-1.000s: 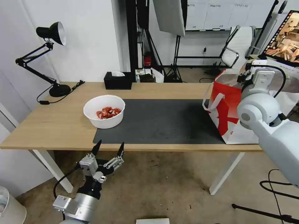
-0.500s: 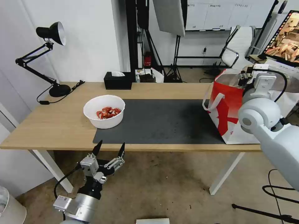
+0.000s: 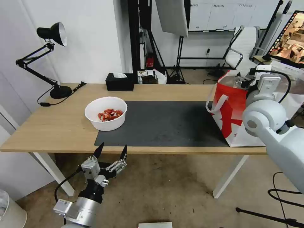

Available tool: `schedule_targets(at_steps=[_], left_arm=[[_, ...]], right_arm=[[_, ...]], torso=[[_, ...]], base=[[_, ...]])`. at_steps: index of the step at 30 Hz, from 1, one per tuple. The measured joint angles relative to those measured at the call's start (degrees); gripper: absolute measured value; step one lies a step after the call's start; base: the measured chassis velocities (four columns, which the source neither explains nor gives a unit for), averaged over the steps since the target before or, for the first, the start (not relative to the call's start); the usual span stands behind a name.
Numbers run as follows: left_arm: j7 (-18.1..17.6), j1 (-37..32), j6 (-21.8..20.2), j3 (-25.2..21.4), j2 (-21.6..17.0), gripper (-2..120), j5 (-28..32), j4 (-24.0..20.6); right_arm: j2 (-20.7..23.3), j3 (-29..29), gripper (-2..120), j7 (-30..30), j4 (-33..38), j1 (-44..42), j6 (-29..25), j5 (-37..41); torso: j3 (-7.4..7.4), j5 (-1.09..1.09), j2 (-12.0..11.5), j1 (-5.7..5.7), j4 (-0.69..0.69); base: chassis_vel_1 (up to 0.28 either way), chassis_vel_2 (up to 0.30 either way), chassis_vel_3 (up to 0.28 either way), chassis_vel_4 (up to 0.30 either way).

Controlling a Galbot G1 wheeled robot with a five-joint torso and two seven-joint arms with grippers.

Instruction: Pick up the trash from the table and place it into the takeout bag.

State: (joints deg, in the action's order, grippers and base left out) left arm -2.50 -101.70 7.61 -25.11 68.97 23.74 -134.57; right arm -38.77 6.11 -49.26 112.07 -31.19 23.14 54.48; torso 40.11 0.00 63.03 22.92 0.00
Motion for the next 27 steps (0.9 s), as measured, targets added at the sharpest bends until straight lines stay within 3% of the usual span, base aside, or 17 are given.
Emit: schedule_targets(at_steps=[2,3,7,12,15,19,27], left_arm=[[-0.04,0.21,-0.01,-0.11,-0.02,100,0.19,-0.08],[-0.04,0.21,-0.01,-0.11,-0.02,100,0.19,-0.08],[-0.13,0.52,-0.01,-0.29,0.15,100,0.38,-0.09],[-0.12,-0.93,0.9,-1.88,1.78,100,-0.28,-0.83],[0.0,-2.9,1.44,-4.03,4.28,100,-1.25,-2.03],[0.11,-3.13,1.47,-4.44,4.65,100,-1.69,-2.1],[0.6,-3.13,1.55,-3.94,4.77,100,-2.26,-0.98]], right_arm=[[0.26,0.44,100,5.98,1.28,-0.99,-4.99,-0.11],[0.26,0.44,100,5.98,1.28,-0.99,-4.99,-0.11],[1.03,2.52,100,19.79,5.53,-7.33,-13.32,-0.43],[0.47,2.87,100,27.99,7.36,-12.03,-17.37,-0.59],[-1.1,2.25,100,33.46,8.03,-16.69,-19.65,-2.79],[-1.97,3.09,100,34.96,8.7,-21.67,-20.89,-6.76],[-6.08,8.25,100,35.95,10.44,-41.05,-22.73,-18.03]], torso=[[0.0,0.0,0.0,0.0,0.0],[0.0,0.0,0.0,0.0,0.0],[0.0,-0.01,0.0,0.0,0.0],[-0.01,0.0,0.0,0.0,-0.03],[0.0,0.0,0.0,0.0,0.05],[0.0,-0.01,0.0,0.0,0.0],[0.0,0.0,0.0,-0.01,-0.01]], base=[[0.0,0.0,0.0,0.0],[0.0,0.0,0.0,0.0],[0.0,0.0,0.0,0.0],[0.0,0.0,0.0,0.0],[0.0,0.0,0.0,0.0],[0.0,0.0,0.0,0.0],[0.0,0.0,0.0,0.0]])
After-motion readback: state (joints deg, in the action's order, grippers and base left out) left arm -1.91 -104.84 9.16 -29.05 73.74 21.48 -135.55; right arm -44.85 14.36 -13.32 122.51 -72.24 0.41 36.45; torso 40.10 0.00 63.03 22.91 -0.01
